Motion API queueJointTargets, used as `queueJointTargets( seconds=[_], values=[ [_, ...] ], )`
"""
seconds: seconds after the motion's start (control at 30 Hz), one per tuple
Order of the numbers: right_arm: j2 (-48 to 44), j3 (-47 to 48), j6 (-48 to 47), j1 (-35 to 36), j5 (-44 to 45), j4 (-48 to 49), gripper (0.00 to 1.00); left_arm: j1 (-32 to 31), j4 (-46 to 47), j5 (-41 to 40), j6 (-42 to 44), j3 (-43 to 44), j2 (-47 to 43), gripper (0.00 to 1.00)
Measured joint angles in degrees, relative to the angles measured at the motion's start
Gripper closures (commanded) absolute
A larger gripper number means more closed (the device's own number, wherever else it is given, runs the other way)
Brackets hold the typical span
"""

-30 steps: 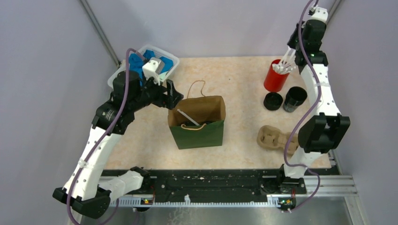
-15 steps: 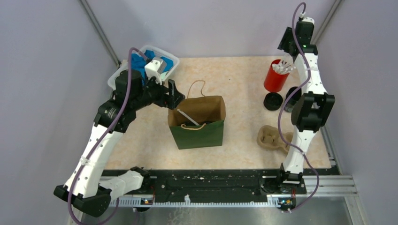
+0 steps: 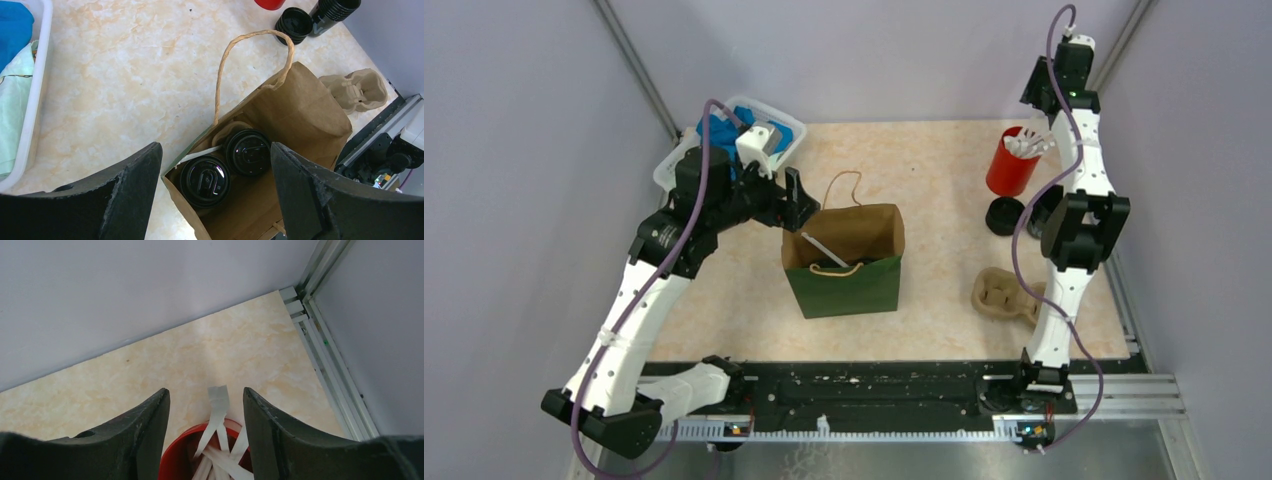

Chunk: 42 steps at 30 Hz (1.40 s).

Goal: Pack the takeout coffee
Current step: Pick up the straw from the storage cup, then place the straw in the takeout bag.

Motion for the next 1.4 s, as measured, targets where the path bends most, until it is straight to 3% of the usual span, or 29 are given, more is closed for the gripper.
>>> queueJointTargets(
  seconds=[0.1, 0.33, 0.53, 0.77, 0.87, 1.1, 1.27, 1.4],
  values=[
    [1.3, 1.4, -0.4, -0.1, 0.1, -0.2, 0.58, 0.0, 0.0, 0.0, 0.0, 0.2, 0.5, 0.14],
    [4.3, 3.3, -0.5, -0.1, 0.0, -0.6, 0.66, 0.0, -0.2, -0.7, 0.0, 1.4, 1.4, 0.14],
    [4.9, 5.2, -1.9, -0.1, 0.2, -1.4, 1.0, 0.0, -0.3, -1.3, -0.5, 1.9, 1.3, 0.14],
    [4.2, 14.4, -3.3, -0.1, 0.2, -2.9, 1.0, 0.0, -0.6, -1.9, -2.0, 1.9, -0.2, 0.14],
    [-1.7, 11.5, -3.2, 0.0, -4.0, -2.3, 1.0, 0.0, -0.7, -3.1, -3.5, 1.9, -1.8, 0.12],
    [-29.6, -9.5, -2.8, 4.1, -22.9, 8.3, 1.0, 0.0, -1.9, -6.8, -10.2, 3.6, -5.2, 0.07],
    [-45.6, -18.5, -0.4, 16.8, -38.8, 18.9, 1.0, 0.0, -3.3, -9.0, -15.5, 5.3, -7.1, 0.06],
    [-52.9, -25.0, 1.3, 28.4, -46.6, 22.5, 1.0, 0.0, -4.6, -9.4, -19.0, 5.5, -9.2, 0.06]
  ],
)
